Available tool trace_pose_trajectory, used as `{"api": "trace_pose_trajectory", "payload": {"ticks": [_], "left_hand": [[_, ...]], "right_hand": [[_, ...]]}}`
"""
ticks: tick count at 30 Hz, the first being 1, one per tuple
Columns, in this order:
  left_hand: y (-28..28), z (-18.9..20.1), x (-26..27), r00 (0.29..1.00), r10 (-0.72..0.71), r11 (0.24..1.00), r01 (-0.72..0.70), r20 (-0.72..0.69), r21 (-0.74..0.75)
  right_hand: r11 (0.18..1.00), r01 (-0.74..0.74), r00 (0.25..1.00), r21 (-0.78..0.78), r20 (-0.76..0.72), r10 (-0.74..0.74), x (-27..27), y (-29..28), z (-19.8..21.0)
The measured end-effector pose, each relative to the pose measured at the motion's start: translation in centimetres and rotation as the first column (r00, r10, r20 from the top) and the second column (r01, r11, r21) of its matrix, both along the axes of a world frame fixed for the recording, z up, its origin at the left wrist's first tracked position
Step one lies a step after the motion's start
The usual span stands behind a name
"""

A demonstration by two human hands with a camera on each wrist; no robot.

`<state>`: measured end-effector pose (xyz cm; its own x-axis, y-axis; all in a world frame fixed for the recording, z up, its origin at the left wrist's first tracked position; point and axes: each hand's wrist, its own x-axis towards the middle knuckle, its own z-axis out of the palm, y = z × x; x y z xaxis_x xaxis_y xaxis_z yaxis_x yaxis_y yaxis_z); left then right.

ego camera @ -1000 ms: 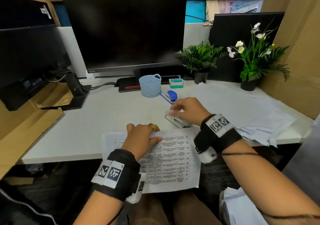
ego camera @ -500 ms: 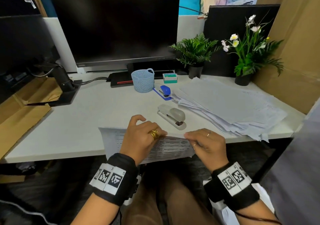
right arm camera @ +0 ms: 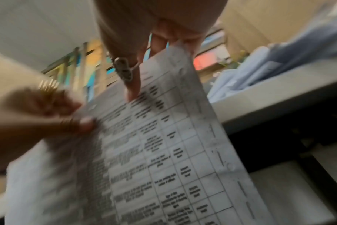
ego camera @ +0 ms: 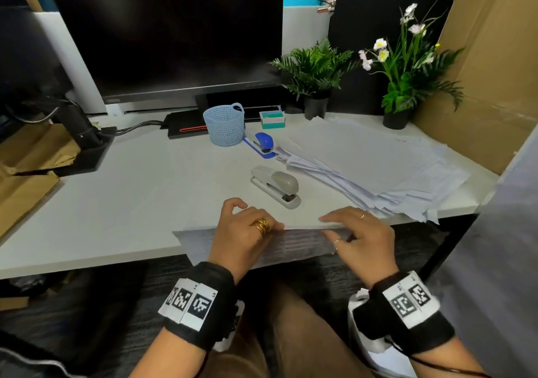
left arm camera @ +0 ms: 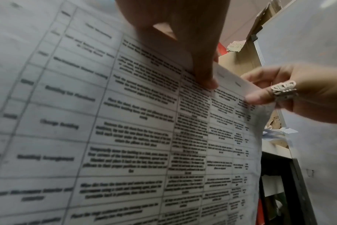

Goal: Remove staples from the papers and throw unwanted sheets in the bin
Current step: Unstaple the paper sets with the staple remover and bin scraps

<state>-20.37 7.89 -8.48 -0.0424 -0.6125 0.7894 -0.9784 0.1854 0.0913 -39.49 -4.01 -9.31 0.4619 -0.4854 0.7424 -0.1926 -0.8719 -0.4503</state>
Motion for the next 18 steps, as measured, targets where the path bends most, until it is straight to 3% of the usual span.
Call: {"api": "trace_pose_trajectory", "payload": {"ticks": [2,4,6,8,10,12,13,15,18], "left_hand": [[-0.1,-0.3,-0.4,0.995,0.007,0.992,0.005,-0.098,0.123],[-0.2,-0.7,-1.2,0.962,0.006,0.987,0.038,-0.273,0.157],[-0.7,-1.0,-2.2,0.881,0.012,0.979,0.086,-0.472,0.185],[-1.9,-1.4,-3.0,0.871,-0.026,0.967,0.145,-0.491,0.207],[-3.4,-1.5,-3.8,0.928,-0.063,0.955,0.163,-0.367,0.247],[-5.2,-1.4,-4.6,0.979,-0.077,0.951,0.129,-0.190,0.282],[-6.1,-1.4,-5.1,0.990,-0.083,0.948,0.114,-0.115,0.299],[-8.0,-1.0,-6.4,0.995,-0.101,0.936,0.099,-0.012,0.339],[-10.9,-0.7,-8.3,0.993,-0.116,0.900,0.090,0.036,0.427]], "right_hand": [[0.934,-0.017,0.997,0.356,-0.063,0.042,-1.6,-0.7,0.2],[0.761,-0.102,0.990,0.641,-0.010,0.141,-3.8,-1.8,0.0],[0.624,-0.123,0.977,0.772,-0.015,0.212,-5.7,-2.5,-0.7],[0.575,-0.073,0.961,0.815,-0.096,0.259,-7.2,-2.8,-1.5],[0.587,0.020,0.962,0.809,-0.176,0.209,-9.0,-3.7,-2.3],[0.679,0.187,0.950,0.710,-0.307,0.059,-11.1,-4.8,-3.0],[0.737,0.295,0.910,0.609,-0.415,-0.021,-12.2,-5.1,-3.0],[0.804,0.491,0.750,0.335,-0.632,-0.194,-14.0,-5.3,-3.1],[0.718,0.690,0.463,0.090,-0.817,-0.343,-15.8,-5.3,-3.3]]}}
